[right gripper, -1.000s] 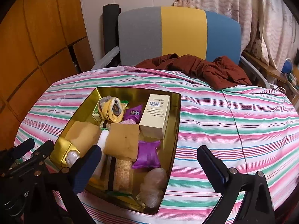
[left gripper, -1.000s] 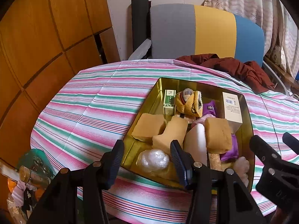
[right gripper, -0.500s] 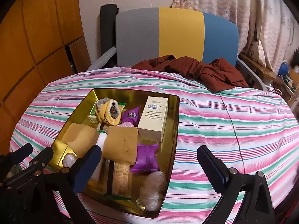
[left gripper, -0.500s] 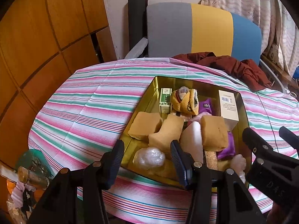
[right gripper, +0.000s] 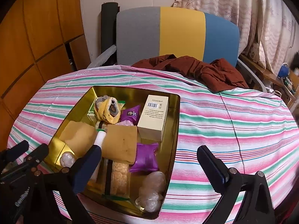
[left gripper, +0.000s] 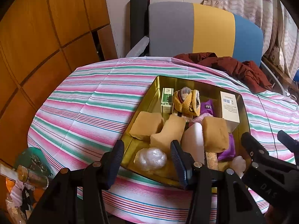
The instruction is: Organize objects
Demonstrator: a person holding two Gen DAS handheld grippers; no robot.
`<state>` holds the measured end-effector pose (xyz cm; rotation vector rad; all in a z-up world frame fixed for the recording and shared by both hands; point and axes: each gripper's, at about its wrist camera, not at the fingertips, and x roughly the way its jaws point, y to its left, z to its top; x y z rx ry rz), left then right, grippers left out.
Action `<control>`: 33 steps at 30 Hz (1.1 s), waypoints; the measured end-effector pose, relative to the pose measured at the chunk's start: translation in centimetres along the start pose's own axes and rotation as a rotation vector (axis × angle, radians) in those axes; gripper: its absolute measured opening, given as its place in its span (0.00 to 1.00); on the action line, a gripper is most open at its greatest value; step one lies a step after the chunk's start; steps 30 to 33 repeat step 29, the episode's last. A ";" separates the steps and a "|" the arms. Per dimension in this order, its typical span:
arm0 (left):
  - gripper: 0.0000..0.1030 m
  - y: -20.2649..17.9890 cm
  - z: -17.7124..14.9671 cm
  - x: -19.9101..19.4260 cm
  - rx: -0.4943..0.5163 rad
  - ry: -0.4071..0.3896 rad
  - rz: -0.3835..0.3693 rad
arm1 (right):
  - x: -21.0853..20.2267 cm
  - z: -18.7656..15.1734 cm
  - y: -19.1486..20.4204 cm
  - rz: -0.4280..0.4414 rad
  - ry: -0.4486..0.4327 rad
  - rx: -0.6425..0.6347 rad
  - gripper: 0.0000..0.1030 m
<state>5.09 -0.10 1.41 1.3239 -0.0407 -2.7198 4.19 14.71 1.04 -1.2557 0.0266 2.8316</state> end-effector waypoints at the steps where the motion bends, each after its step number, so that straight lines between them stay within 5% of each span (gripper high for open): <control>1: 0.50 0.0 0.0 0.0 -0.002 -0.001 0.001 | 0.1 0.0 0.0 -0.003 0.000 -0.002 1.00; 33: 0.50 -0.1 0.0 -0.5 0.002 -0.051 0.003 | 0.7 -0.2 -0.2 -0.002 0.017 -0.002 1.00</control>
